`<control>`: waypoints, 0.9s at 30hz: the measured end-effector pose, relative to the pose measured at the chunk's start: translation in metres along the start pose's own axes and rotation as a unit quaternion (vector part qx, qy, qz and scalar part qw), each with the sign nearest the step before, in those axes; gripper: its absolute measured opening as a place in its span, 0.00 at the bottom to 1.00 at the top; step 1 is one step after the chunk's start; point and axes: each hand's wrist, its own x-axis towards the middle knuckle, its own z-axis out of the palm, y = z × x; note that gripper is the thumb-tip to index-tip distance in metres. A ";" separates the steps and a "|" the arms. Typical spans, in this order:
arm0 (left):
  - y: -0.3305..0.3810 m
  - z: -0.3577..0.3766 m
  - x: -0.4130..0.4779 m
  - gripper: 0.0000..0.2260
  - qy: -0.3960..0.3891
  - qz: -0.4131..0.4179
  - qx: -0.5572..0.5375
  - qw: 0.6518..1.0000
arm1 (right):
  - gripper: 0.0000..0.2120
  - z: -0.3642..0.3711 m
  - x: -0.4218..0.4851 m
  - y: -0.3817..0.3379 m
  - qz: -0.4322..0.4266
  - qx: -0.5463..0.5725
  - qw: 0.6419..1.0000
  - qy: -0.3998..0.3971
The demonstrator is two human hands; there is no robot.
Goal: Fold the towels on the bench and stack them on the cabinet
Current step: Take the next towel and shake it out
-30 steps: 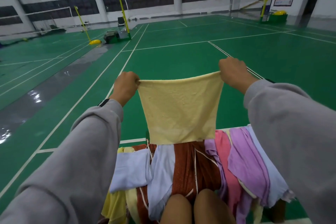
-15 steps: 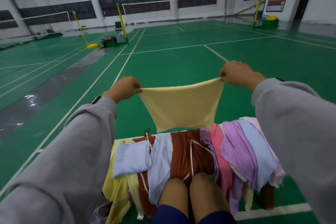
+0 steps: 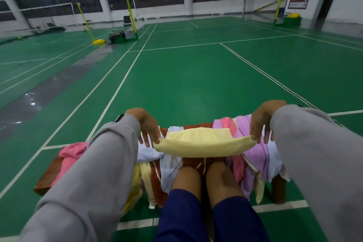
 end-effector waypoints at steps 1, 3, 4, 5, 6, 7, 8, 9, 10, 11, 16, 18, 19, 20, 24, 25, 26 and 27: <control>0.001 0.002 0.004 0.06 0.009 0.002 0.001 1.000 | 0.15 0.001 0.006 0.002 0.006 -0.003 1.000 0.011; 0.002 0.001 0.015 0.09 0.055 0.020 0.012 0.998 | 0.11 0.001 0.021 0.006 0.002 -0.019 0.998 0.055; 0.002 -0.001 0.021 0.10 0.086 0.033 0.017 0.996 | 0.09 0.000 0.028 0.007 -0.005 -0.018 0.996 0.085; 0.002 -0.004 0.027 0.10 0.116 0.046 0.022 0.992 | 0.07 -0.001 0.035 0.008 -0.013 -0.011 0.993 0.115; 0.003 -0.007 0.034 0.07 0.144 0.056 0.025 0.988 | 0.06 -0.003 0.042 0.009 -0.020 -0.002 0.989 0.144; 0.003 -0.010 0.040 0.05 0.168 0.062 0.028 0.983 | 0.05 -0.005 0.048 0.008 -0.023 0.002 0.985 0.169; 0.003 -0.013 0.046 0.03 0.188 0.064 0.030 0.980 | 0.05 -0.007 0.054 0.007 -0.025 0.000 0.982 0.187; 0.003 -0.016 0.052 0.02 0.204 0.065 0.032 0.976 | 0.06 -0.010 0.060 0.006 -0.027 -0.007 0.979 0.202; 0.002 -0.018 0.059 0.03 0.218 0.064 0.033 0.973 | 0.07 -0.013 0.066 0.005 -0.028 -0.017 0.976 0.215; 0.002 -0.021 0.065 0.04 0.231 0.061 0.033 0.971 | 0.08 -0.016 0.071 0.003 -0.029 -0.025 0.973 0.226; 0.000 -0.039 0.097 0.04 0.275 0.056 0.037 0.959 | 0.04 -0.033 0.097 -0.005 -0.050 -0.021 0.962 0.269; -0.002 -0.046 0.109 0.04 0.286 0.056 0.046 0.955 | 0.04 -0.040 0.108 -0.008 -0.059 -0.019 0.959 0.275; -0.003 -0.050 0.116 0.04 0.290 0.055 0.049 0.954 | 0.03 -0.043 0.115 -0.010 -0.062 -0.023 0.958 0.280; -0.005 -0.053 0.122 0.04 0.291 0.053 0.050 0.954 | 0.03 -0.046 0.122 -0.012 -0.061 -0.029 0.956 0.287; -0.009 -0.057 0.149 0.09 0.311 0.043 0.064 0.947 | 0.04 -0.052 0.153 -0.020 -0.054 -0.058 0.953 0.293; -0.010 -0.055 0.156 0.10 0.314 0.041 0.067 0.946 | 0.04 -0.050 0.162 -0.021 -0.049 -0.067 0.954 0.289; -0.012 -0.052 0.163 0.10 0.318 0.042 0.069 0.945 | 0.04 -0.049 0.172 -0.022 -0.043 -0.077 0.953 0.290; -0.013 -0.049 0.171 0.08 0.322 0.043 0.069 0.943 | 0.05 -0.047 0.182 -0.022 -0.037 -0.084 0.950 0.297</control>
